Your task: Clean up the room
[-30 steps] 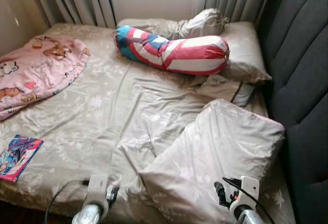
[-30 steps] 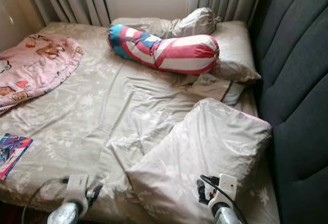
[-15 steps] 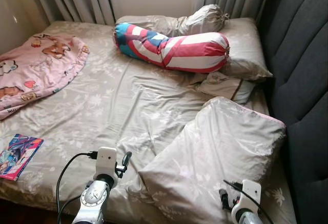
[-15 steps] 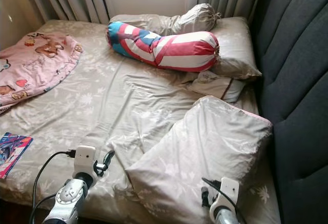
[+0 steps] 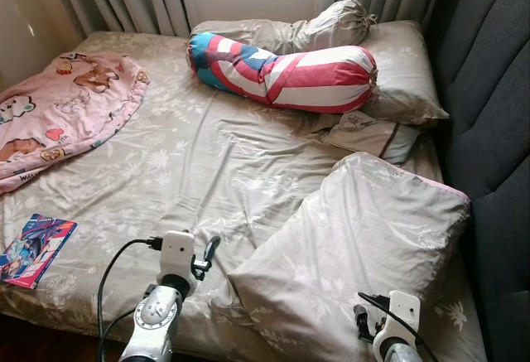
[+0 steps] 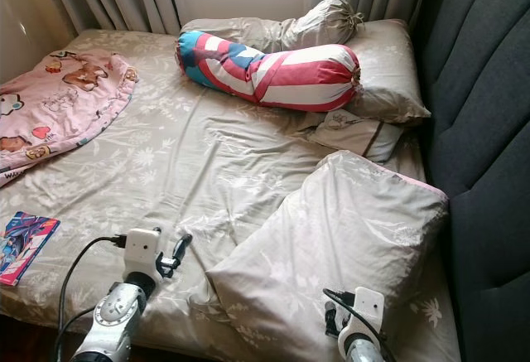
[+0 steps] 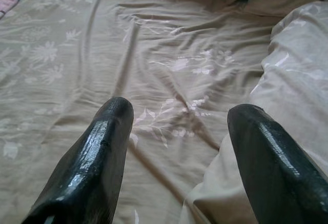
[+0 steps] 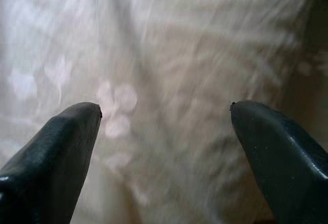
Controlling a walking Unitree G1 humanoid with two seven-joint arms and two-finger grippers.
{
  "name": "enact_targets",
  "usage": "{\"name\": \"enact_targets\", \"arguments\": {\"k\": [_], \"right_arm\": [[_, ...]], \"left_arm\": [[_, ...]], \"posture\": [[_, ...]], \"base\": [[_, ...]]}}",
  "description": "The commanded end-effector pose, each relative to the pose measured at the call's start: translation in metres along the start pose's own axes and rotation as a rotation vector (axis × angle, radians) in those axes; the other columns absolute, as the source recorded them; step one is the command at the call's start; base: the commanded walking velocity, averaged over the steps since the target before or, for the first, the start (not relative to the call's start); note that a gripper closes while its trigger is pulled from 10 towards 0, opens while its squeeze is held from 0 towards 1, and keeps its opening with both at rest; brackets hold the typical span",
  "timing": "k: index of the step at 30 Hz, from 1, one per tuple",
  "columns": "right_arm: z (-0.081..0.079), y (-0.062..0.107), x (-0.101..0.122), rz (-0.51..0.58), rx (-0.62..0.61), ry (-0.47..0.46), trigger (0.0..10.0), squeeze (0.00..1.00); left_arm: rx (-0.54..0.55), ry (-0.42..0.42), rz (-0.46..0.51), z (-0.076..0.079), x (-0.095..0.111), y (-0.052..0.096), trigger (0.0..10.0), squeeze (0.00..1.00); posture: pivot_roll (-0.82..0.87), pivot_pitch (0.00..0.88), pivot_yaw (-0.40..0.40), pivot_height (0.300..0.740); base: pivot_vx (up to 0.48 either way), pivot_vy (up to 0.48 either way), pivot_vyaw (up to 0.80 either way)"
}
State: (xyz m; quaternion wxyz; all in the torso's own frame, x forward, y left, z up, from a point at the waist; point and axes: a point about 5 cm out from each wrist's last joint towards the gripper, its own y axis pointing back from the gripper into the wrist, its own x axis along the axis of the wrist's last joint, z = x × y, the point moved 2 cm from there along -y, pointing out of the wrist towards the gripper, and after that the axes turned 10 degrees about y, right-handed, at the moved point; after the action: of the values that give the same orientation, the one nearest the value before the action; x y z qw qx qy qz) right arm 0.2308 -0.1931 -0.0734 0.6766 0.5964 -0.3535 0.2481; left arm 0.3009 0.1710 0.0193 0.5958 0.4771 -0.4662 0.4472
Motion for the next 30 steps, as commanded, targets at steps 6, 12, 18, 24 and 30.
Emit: {"name": "enact_targets", "arguments": {"k": [6, 12, 18, 24, 30], "right_arm": [[0.0, -0.004, 0.028, 0.135, -0.009, 0.0, 10.0, 0.0], [-0.001, -0.005, 0.042, 0.204, -0.003, -0.019, 10.0, 0.0], [0.003, -0.006, 0.032, 0.136, -0.029, -0.007, 10.0, 0.0], [0.002, -0.005, 0.03, 0.143, -0.02, -0.022, 10.0, 0.0], [-0.005, -0.005, 0.024, 0.095, 0.016, -0.056, 10.0, 0.0]], "left_arm": [[0.013, 0.008, -0.02, -0.002, -0.005, 0.003, 10.0, 0.0], [0.071, -0.012, 0.04, -0.008, 0.006, 0.001, 10.0, 0.0], [0.08, 0.006, 0.026, -0.007, 0.003, 0.001, 10.0, 0.0], [0.074, 0.006, 0.02, -0.005, 0.002, 0.001, 10.0, 0.0], [0.077, 0.003, 0.021, -0.006, 0.003, -0.001, 10.0, 0.0]], "posture": [[-0.02, 0.098, 0.005, 0.682], [-0.03, 0.083, -0.006, 0.682], [-0.03, 0.071, -0.01, 0.669], [-0.03, 0.073, -0.01, 0.65], [-0.03, 0.079, -0.008, 0.65]], "base": [[0.0, 0.0, 0.0], [0.0, 0.0, 0.0], [0.0, 0.0, 0.0], [0.0, 0.0, 0.0], [0.0, 0.0, 0.0]]}}
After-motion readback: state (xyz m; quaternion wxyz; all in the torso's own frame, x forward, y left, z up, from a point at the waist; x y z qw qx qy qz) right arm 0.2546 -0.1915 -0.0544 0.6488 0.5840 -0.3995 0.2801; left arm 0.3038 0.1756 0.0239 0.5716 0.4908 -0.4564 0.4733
